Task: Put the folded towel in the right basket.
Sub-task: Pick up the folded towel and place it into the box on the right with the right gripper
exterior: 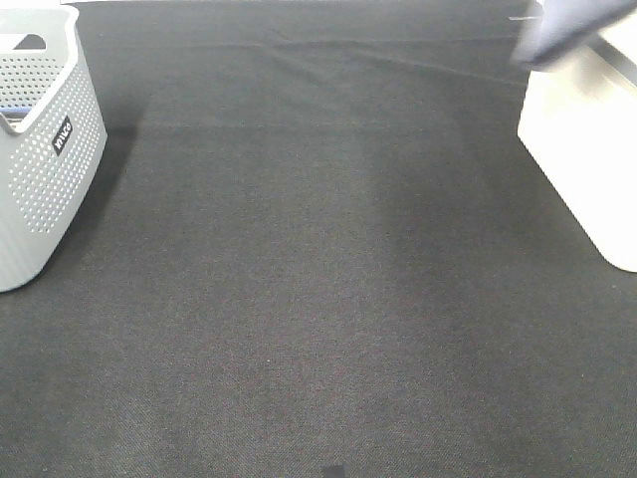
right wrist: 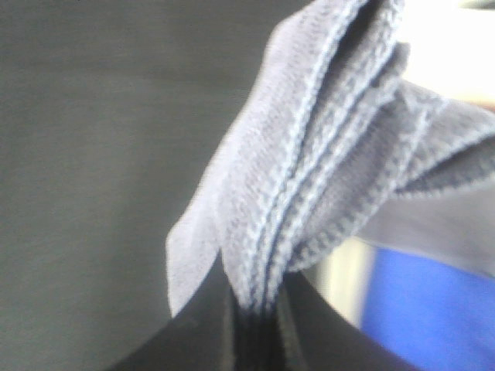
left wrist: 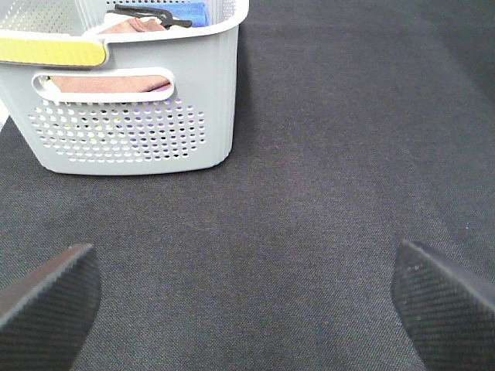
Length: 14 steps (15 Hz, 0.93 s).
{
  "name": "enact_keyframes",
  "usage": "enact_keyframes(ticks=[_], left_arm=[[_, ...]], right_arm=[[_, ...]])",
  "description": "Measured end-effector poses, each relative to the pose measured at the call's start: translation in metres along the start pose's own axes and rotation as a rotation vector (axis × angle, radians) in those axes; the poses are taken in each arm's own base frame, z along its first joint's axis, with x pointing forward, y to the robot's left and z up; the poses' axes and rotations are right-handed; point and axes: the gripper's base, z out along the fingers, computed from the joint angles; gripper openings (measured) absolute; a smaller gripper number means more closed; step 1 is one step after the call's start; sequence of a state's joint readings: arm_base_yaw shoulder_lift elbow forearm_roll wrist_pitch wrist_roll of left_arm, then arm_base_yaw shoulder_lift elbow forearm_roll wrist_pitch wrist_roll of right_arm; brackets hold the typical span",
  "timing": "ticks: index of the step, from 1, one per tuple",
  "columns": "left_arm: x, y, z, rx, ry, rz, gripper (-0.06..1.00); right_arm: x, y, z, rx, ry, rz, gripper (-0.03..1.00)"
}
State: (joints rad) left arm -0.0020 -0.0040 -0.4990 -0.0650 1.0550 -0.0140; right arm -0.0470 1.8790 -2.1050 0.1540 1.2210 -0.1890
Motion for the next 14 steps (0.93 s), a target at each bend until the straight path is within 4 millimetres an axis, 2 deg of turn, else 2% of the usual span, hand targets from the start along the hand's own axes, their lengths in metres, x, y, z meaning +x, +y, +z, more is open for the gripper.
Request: enact_keyframes(ticks=[1,3,4,5,6,8,11,12,13,14], left_arm=[[0.0,0.0,0.0,0.0,0.0,0.0,0.97],[0.0,0.0,0.0,0.0,0.0,0.0,0.97],[0.0,0.0,0.0,0.0,0.0,0.0,0.97],[0.0,0.0,0.0,0.0,0.0,0.0,0.97],[0.0,0.0,0.0,0.0,0.0,0.0,0.97],[0.0,0.0,0.0,0.0,0.0,0.0,0.97],[0.0,0.0,0.0,0.0,0.0,0.0,0.97],[0.0,0.0,0.0,0.0,0.0,0.0,0.97],[0.0,0.0,0.0,0.0,0.0,0.0,0.97],[0.0,0.0,0.0,0.0,0.0,0.0,0.97]], right_arm=[[0.004,-0.027,-0.004,0.045,0.0,0.051,0.06],[0.01,-0.06,-0.01,0.097,-0.002,0.116,0.06],[0.013,-0.072,-0.013,0.117,-0.002,0.141,0.06],[0.013,-0.072,-0.013,0.117,-0.002,0.141,0.06],[0.016,-0.082,-0.013,0.132,0.002,0.161,0.06],[0.021,-0.096,0.002,0.15,0.039,0.178,0.06],[0.03,-0.106,0.046,0.131,0.128,0.203,0.07],[0.035,-0.111,0.062,0.134,0.163,0.224,0.14],[0.037,-0.112,0.069,0.135,0.18,0.231,0.22],[0.038,-0.113,0.074,0.133,0.187,0.232,0.37]])
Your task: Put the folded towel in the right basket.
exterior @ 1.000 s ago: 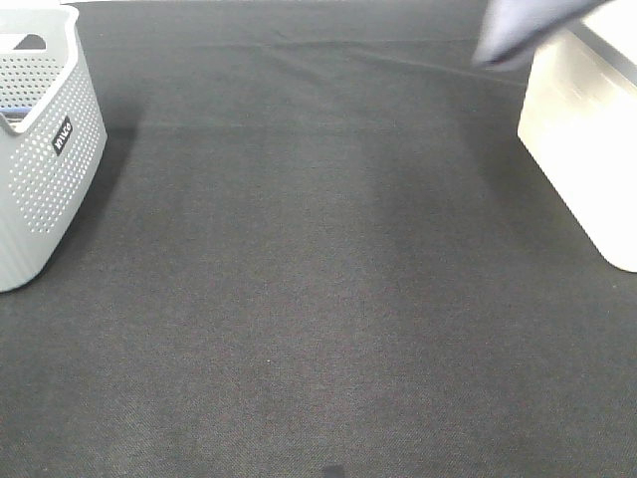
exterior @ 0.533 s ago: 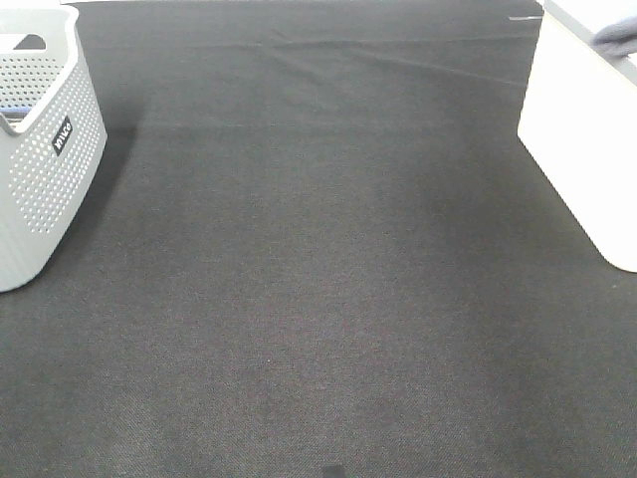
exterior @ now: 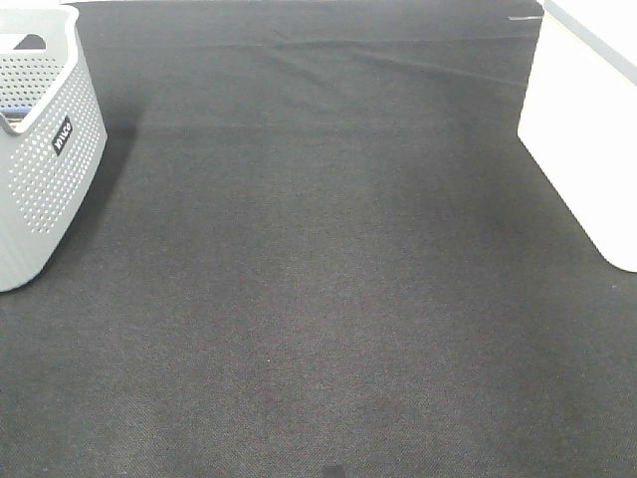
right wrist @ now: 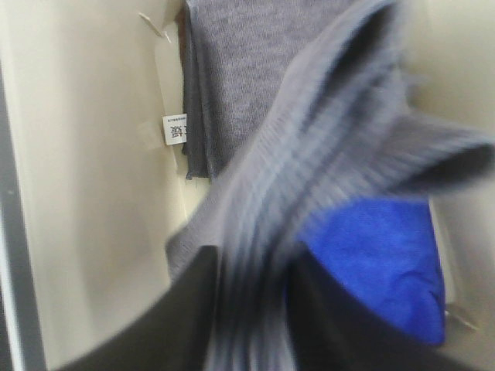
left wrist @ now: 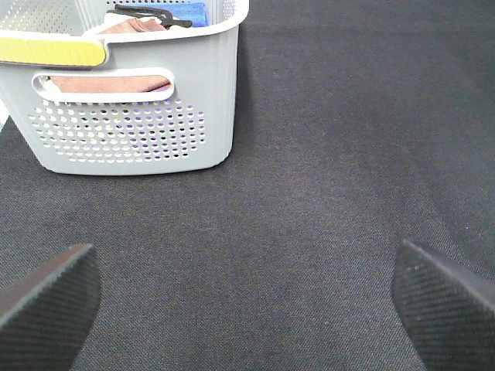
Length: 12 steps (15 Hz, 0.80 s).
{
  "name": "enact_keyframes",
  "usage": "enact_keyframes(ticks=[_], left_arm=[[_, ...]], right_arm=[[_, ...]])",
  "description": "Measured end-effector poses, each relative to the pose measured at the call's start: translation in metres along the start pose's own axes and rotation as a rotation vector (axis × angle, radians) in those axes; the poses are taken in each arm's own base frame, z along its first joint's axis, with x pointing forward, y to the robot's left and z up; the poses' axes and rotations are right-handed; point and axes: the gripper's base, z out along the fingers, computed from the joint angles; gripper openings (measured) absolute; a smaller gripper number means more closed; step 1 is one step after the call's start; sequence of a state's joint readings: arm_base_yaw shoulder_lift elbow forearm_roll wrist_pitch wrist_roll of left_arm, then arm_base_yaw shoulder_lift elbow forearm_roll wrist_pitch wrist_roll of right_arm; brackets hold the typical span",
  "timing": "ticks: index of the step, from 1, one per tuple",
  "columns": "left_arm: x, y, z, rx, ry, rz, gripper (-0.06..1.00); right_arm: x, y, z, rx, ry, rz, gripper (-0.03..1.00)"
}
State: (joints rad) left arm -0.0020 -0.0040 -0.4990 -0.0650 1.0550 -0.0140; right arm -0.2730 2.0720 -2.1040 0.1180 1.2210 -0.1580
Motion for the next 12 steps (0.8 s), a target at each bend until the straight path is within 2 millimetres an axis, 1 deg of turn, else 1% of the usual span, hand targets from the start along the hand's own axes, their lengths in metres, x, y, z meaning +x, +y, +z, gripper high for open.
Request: enact_keyframes(ticks=[1,2,3,4,6,7,9,12], left_arm=[[0.0,0.0,0.0,0.0,0.0,0.0,0.97],[0.0,0.0,0.0,0.0,0.0,0.0,0.97],[0.0,0.0,0.0,0.0,0.0,0.0,0.97],[0.0,0.0,0.0,0.0,0.0,0.0,0.97],[0.0,0.0,0.0,0.0,0.0,0.0,0.97],[0.0,0.0,0.0,0.0,0.0,0.0,0.97],[0.0,0.0,0.0,0.0,0.0,0.0,0.97],[0.0,0.0,0.0,0.0,0.0,0.0,0.97]], right_arm=[[0.0,0.0,0.001,-0.002,0.003,0.001,0.49],[0.0,0.0,0.001,-0.006,0.002,0.002,0.59],[0.0,0.001,0.001,-0.01,0.001,0.004,0.66],[0.0,0.002,0.001,-0.019,0.0,0.007,0.69],[-0.002,0.012,-0.012,-0.087,-0.037,0.022,0.71],[-0.003,0.016,-0.015,-0.096,-0.044,0.017,0.71],[-0.004,0.049,-0.032,-0.124,-0.073,-0.03,0.71],[0.001,0.087,-0.053,-0.142,-0.096,-0.079,0.71]])
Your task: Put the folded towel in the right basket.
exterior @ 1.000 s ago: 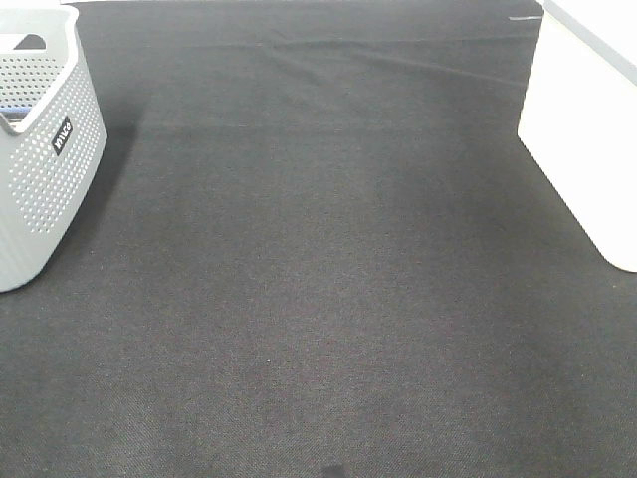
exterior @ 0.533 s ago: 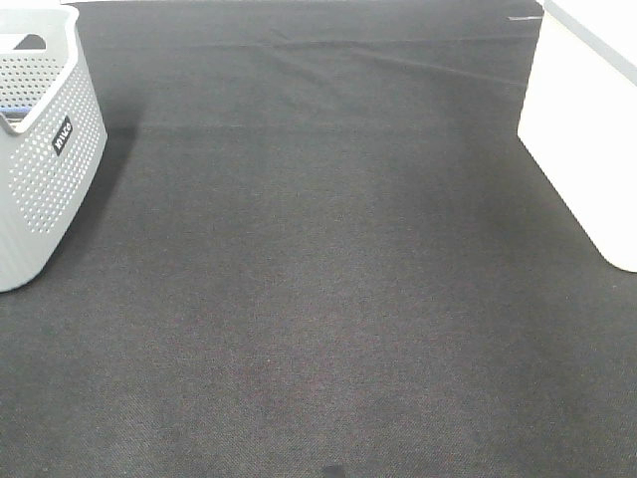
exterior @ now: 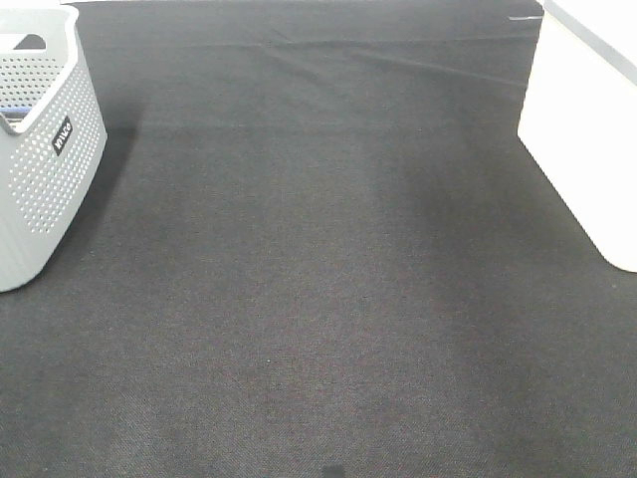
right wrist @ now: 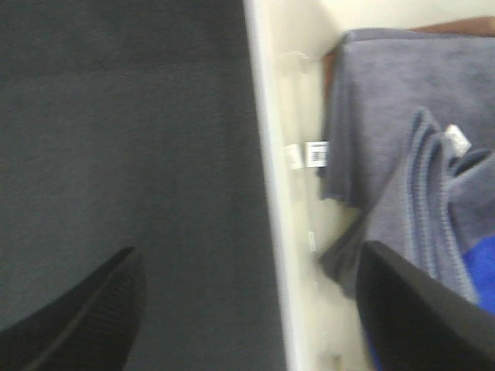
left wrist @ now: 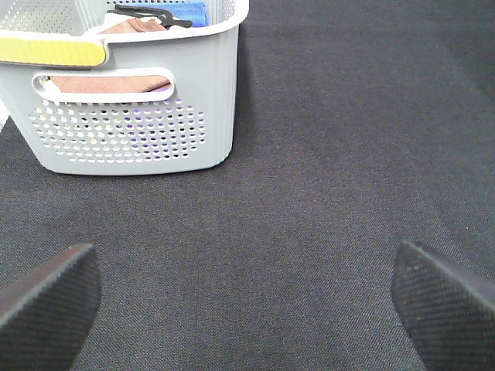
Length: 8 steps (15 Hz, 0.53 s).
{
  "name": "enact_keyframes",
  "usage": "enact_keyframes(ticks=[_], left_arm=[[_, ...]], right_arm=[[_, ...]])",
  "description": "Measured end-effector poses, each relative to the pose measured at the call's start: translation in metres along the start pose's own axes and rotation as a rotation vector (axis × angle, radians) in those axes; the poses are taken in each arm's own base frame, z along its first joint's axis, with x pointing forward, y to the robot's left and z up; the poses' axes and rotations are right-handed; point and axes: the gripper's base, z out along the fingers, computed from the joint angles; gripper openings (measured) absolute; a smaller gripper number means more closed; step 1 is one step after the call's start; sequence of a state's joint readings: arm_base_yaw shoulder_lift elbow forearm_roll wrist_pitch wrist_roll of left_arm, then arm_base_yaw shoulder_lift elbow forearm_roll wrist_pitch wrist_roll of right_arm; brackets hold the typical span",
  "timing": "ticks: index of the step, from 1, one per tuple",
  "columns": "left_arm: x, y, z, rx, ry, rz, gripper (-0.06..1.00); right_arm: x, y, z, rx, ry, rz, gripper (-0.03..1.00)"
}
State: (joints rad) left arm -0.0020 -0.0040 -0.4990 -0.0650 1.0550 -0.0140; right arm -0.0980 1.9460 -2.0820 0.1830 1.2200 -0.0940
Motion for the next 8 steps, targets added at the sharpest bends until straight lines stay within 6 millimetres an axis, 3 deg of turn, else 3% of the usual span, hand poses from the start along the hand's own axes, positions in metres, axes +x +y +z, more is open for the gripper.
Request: enact_keyframes(ticks=[1,2,5,8], left_arm=[[0.0,0.0,0.0,0.0,0.0,0.0,0.97],[0.0,0.0,0.0,0.0,0.0,0.0,0.97],[0.0,0.0,0.0,0.0,0.0,0.0,0.97],[0.0,0.0,0.0,0.0,0.0,0.0,0.97]], right_arm=[[0.004,0.012,-0.006,-0.012,0.004,-0.014,0.71],[0.004,0.012,-0.006,-0.012,0.004,-0.014,0.71],[0.03,0.029,-0.03,-0.03,0.033,-0.037,0.71],[0.085,0.032,-0.06,-0.029,0.102,-0.025,0.71]])
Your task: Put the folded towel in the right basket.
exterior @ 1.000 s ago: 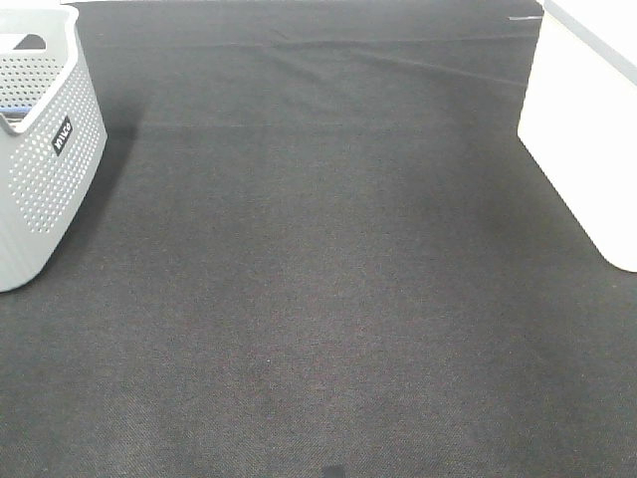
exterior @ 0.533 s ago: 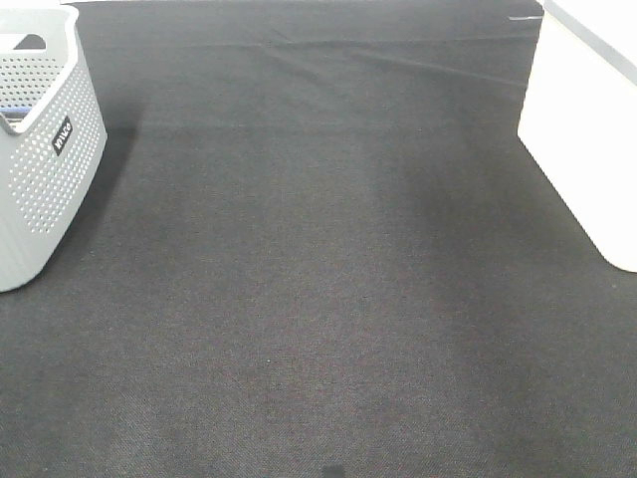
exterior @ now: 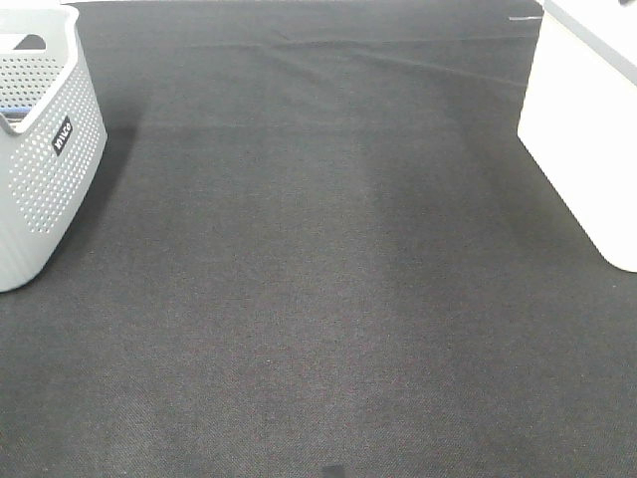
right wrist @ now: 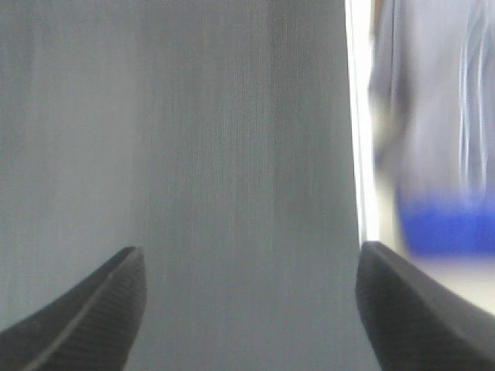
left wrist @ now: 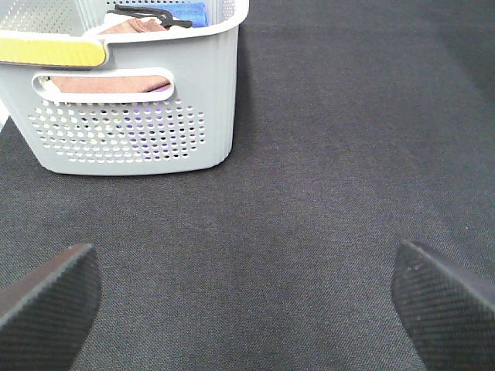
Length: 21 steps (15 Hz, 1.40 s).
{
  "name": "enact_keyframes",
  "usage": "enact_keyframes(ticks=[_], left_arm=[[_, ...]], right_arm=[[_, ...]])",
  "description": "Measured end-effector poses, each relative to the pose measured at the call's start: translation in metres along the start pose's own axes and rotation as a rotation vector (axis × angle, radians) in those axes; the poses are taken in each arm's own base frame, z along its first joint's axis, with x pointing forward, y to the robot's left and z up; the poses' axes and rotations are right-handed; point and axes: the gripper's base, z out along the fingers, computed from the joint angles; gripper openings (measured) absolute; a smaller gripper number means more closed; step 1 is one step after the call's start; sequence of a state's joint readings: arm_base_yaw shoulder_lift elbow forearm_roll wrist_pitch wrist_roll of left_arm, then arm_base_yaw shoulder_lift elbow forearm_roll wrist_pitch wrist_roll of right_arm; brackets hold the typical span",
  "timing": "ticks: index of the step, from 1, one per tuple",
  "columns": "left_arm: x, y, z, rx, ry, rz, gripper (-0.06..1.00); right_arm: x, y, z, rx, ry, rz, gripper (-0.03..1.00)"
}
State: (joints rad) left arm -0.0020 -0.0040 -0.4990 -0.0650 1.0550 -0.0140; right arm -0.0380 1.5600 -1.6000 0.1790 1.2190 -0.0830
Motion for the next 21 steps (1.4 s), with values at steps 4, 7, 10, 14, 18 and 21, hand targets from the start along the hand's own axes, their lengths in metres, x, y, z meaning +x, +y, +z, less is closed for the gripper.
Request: enact_keyframes(ticks=[4,7,10,14,18,21], left_arm=[[0.0,0.0,0.0,0.0,0.0,0.0,0.97],[0.0,0.0,0.0,0.0,0.0,0.0,0.97],[0.0,0.0,0.0,0.0,0.0,0.0,0.97],[0.0,0.0,0.0,0.0,0.0,0.0,0.97],[0.0,0.0,0.0,0.0,0.0,0.0,0.97],[0.0,0.0,0.0,0.0,0.0,0.0,0.97]], right_arm=[[0.088,0.003,-0.009,-0.001,0.109,0.018,0.71],[0.156,0.004,-0.004,0.0,0.181,0.031,0.71],[0.217,0.0,0.004,0.038,0.168,0.019,0.71],[0.263,-0.002,-0.004,0.088,0.016,-0.019,0.71],[0.297,0.004,-0.038,0.102,-0.296,-0.063,0.71],[0.329,0.009,-0.061,0.111,-0.545,-0.098,0.71]])
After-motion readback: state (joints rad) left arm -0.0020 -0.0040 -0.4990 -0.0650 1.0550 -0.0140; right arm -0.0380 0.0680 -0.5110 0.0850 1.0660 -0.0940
